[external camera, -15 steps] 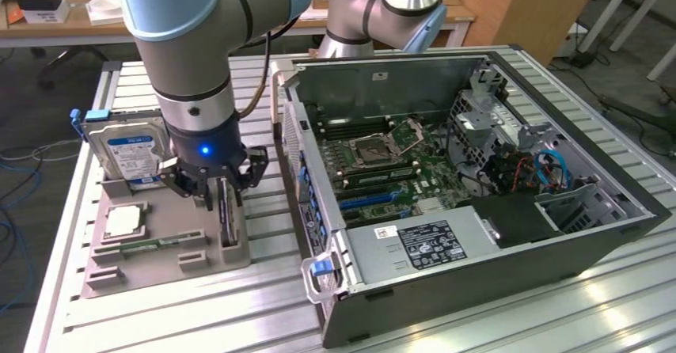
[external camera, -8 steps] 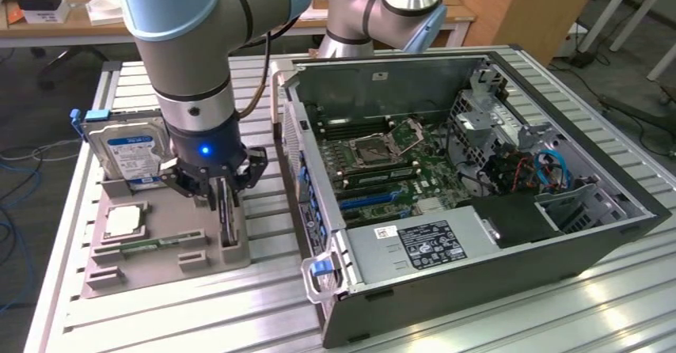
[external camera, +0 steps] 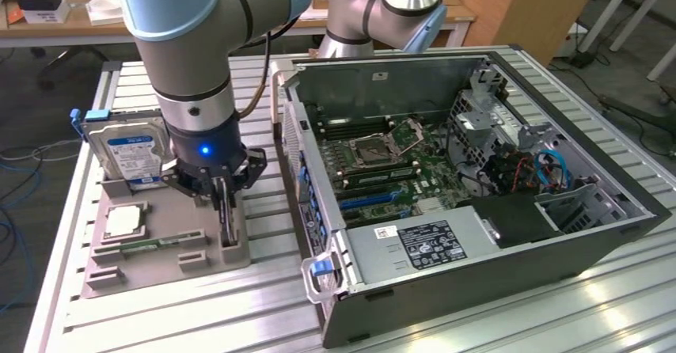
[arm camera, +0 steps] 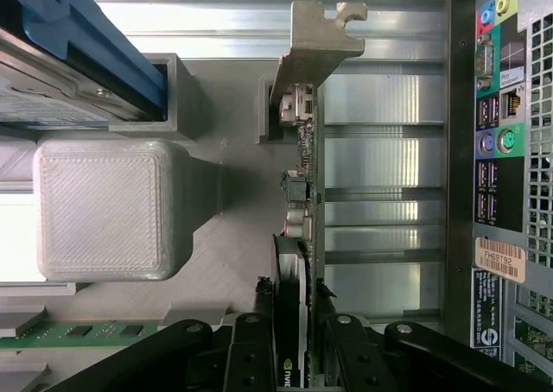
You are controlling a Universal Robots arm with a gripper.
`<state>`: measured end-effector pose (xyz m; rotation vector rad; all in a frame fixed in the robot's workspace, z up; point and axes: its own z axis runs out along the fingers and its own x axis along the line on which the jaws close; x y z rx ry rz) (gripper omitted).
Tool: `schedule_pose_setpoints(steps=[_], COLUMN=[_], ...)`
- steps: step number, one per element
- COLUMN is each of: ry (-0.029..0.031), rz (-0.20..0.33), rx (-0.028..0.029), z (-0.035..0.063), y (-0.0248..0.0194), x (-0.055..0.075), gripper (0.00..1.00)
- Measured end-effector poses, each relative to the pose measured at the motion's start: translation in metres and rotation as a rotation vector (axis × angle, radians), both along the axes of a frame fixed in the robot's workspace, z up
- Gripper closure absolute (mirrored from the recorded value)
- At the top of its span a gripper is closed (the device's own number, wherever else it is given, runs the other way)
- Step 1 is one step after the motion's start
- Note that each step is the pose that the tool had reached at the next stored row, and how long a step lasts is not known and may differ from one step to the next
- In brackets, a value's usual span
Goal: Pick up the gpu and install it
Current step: 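Pick up the gpu and move the gpu toward the slot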
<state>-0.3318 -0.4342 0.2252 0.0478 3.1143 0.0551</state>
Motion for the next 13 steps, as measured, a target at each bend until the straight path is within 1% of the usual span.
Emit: schedule_pose_setpoints(steps=[8,10,13], ry=[0.0001,0.0003,0.0001], rz=[0.000,0.000,0.000], rx=[0.0000,-0.0002,-0.0003], z=[-0.0004,-0.0005,-0.0008], y=[0.0000,0.0000,0.0000], x=[0.0000,0.0000,0.0000], gripper=[0.69,0.74,0.74])
